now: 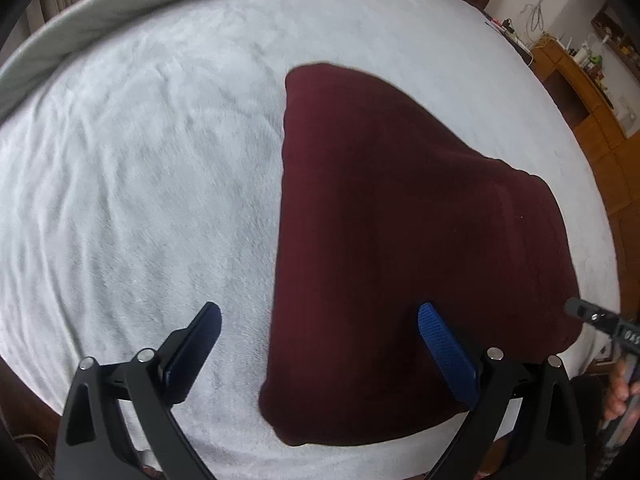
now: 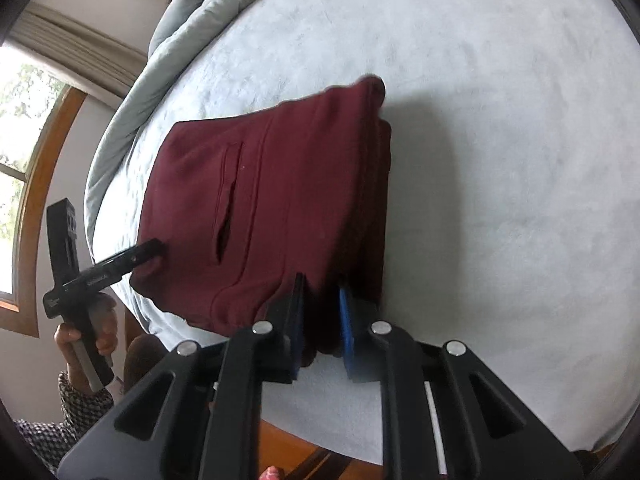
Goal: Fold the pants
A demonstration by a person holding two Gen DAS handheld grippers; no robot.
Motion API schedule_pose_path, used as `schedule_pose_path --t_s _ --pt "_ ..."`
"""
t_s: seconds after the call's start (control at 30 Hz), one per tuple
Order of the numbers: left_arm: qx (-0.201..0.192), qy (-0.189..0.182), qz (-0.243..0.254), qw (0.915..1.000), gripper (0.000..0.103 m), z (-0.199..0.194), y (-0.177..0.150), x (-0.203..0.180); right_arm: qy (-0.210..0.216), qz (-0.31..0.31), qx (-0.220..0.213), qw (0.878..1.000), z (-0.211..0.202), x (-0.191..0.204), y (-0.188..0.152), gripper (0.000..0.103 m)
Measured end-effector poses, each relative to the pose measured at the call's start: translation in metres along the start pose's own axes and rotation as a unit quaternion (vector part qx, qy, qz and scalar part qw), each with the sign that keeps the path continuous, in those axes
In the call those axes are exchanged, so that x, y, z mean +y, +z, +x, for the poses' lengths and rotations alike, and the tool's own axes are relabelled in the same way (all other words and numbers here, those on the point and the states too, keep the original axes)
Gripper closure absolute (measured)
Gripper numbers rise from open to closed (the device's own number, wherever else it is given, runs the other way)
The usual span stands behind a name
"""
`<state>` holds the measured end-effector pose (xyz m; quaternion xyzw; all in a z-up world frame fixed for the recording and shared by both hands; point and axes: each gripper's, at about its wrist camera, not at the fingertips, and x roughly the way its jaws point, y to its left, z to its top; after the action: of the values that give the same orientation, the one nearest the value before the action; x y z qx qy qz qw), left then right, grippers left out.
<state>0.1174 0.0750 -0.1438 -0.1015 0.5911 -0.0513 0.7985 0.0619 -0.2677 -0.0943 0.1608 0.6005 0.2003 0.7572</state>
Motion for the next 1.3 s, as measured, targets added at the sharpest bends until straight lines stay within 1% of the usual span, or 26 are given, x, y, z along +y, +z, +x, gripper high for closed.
schedule_pose_path --t_s 0.1,0.17,0.23,0.27,0.3,0.37,0.4,0.47,0.57,0.6,0.63,0.67,0.7,0.73,0.8,0.83,0.87,0.9,1.0,1.07,1.1,1.13,1.2,1.27,1.3 --pt "0.021 -0.045 -0.019 0.9986 0.004 0.006 0.003 0.01 0.004 -0.013 -0.009 1.0 -0.005 0.004 0.0 0.084" --pt "0.029 -0.06 -0.022 0.9975 0.004 0.007 0.005 0.014 0.006 -0.024 -0.011 1.0 -0.008 0.005 0.002 0.081" --pt "0.04 -0.083 -0.023 0.9955 0.004 0.01 0.008 0.021 0.016 -0.021 -0.016 1.0 -0.011 0.003 0.002 0.081" --pt "0.047 -0.098 -0.026 0.9937 0.004 0.012 0.008 0.024 0.019 -0.018 -0.017 1.0 -0.01 0.004 0.003 0.081" --pt "0.061 -0.127 -0.034 0.9893 0.004 0.016 0.008 0.03 0.02 -0.016 -0.016 1.0 -0.008 0.003 0.004 0.081" --pt "0.08 -0.156 -0.051 0.9832 0.004 0.022 0.007 0.039 0.024 -0.009 -0.015 1.0 -0.006 -0.001 0.003 0.081" --pt "0.083 -0.166 -0.056 0.9811 0.004 0.025 0.007 0.043 0.027 -0.006 -0.015 0.999 -0.006 -0.003 0.004 0.081" --pt "0.085 -0.173 -0.057 0.9796 0.004 0.026 0.005 0.044 0.032 -0.003 -0.016 0.999 -0.006 -0.005 0.005 0.081" --pt "0.086 -0.193 -0.059 0.9756 0.005 0.028 0.007 0.043 0.031 -0.003 -0.013 0.999 -0.003 -0.006 0.007 0.081" --pt "0.084 -0.198 -0.061 0.9746 0.007 0.029 0.007 0.041 0.03 -0.003 -0.012 0.999 -0.003 -0.005 0.007 0.08" --pt "0.083 -0.205 -0.061 0.9734 0.012 0.028 0.007 0.039 0.031 -0.003 -0.012 0.999 -0.003 -0.006 0.007 0.08" --pt "0.082 -0.2 -0.059 0.9745 0.017 0.027 0.007 0.034 0.031 -0.002 -0.011 0.999 -0.003 -0.006 0.007 0.08" --pt "0.08 -0.175 -0.053 0.9799 0.026 0.024 0.007 0.03 0.03 -0.002 -0.011 0.999 -0.003 -0.006 0.007 0.08" --pt "0.078 -0.156 -0.045 0.9836 0.029 0.023 0.007 0.026 0.031 -0.003 -0.011 0.999 -0.004 -0.006 0.007 0.08" --pt "0.066 -0.143 -0.05 0.9863 0.045 0.017 0.005 0.023 0.031 -0.004 -0.011 0.999 -0.005 -0.005 0.007 0.08" --pt "0.061 -0.136 -0.052 0.9875 0.049 0.013 0.005 0.022 0.03 -0.005 -0.012 0.999 -0.005 -0.004 0.007 0.08" --pt "0.054 -0.131 -0.053 0.9884 0.055 0.007 0.006 0.022 0.03 -0.007 -0.012 0.999 -0.006 -0.002 0.007 0.08" --pt "0.041 -0.13 -0.053 0.9893 0.059 -0.003 0.006 0.019 0.029 -0.009 -0.014 0.999 -0.007 -0.001 0.006 0.08" --pt "0.024 -0.116 -0.035 0.9923 0.061 -0.014 0.006 0.012 0.017 -0.016 -0.019 1.0 -0.01 0.001 0.005 0.08" --pt "0.027 -0.105 -0.028 0.9937 0.06 -0.004 0.005 0.012 0.021 -0.01 -0.011 1.0 -0.005 -0.003 0.004 0.079" --pt "0.032 -0.1 -0.03 0.994 0.059 0.006 0.005 0.013 0.022 -0.006 -0.005 1.0 -0.001 -0.005 0.004 0.076" --pt "0.032 -0.101 -0.038 0.9937 0.058 0.013 0.005 0.016 0.025 -0.003 -0.003 1.0 0.001 -0.005 0.004 0.075" --pt "0.026 -0.104 -0.035 0.9936 0.058 0.011 0.004 0.015 0.022 -0.007 -0.005 1.0 0.002 -0.004 0.004 0.076" --pt "0.021 -0.093 -0.022 0.9952 0.055 0.005 0.007 0.012 0.019 -0.014 -0.008 1.0 0.0 -0.002 0.003 0.075" --pt "0.02 -0.084 -0.014 0.9962 0.053 0.003 0.008 0.007 0.021 -0.014 -0.008 1.0 -0.001 -0.002 0.004 0.071"
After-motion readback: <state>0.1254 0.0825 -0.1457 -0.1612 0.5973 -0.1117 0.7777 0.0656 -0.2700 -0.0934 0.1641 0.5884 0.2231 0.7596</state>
